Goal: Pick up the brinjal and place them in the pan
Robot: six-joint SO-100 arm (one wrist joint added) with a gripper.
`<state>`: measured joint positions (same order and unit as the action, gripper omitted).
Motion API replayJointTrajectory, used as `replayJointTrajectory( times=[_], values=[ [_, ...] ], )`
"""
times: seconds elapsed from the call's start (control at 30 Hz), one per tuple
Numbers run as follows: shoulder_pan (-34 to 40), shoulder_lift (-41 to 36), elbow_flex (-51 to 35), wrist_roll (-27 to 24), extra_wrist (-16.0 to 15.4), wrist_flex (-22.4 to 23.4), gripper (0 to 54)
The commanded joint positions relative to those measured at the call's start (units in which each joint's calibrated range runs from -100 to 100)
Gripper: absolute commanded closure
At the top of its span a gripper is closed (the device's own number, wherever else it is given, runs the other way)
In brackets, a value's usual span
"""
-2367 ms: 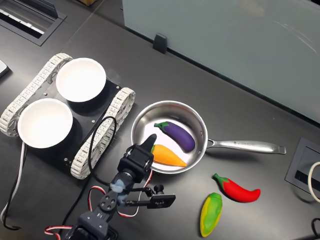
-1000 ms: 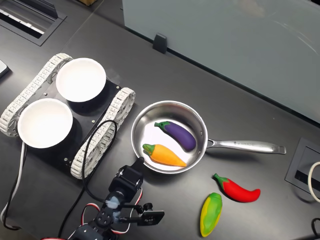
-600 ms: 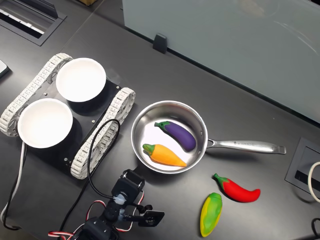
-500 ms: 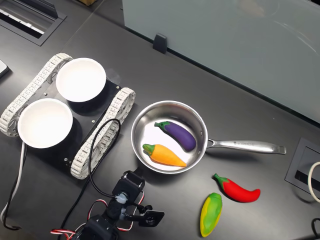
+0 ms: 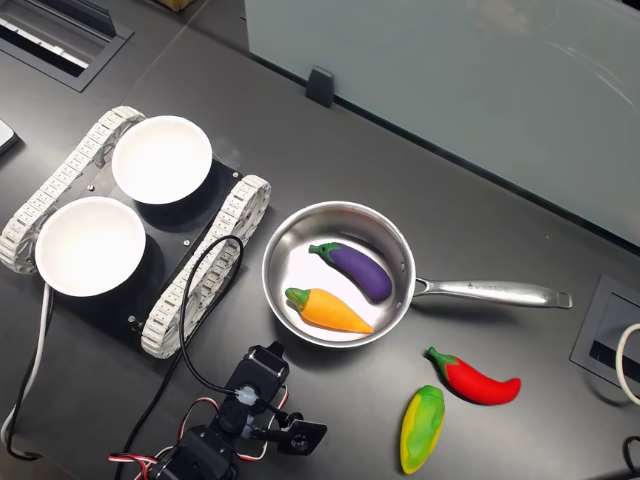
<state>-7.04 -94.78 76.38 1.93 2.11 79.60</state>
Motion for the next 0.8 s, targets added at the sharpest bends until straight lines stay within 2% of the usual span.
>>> replayJointTrajectory(
  times=[0.0, 0.77],
  values=[
    [-0.76, -0.66, -0.55, 0.49, -0.35, -1.86, 53.6],
    [-1.33, -0.66, -0.55, 0.24, -0.43, -1.78, 53.6]
  ],
)
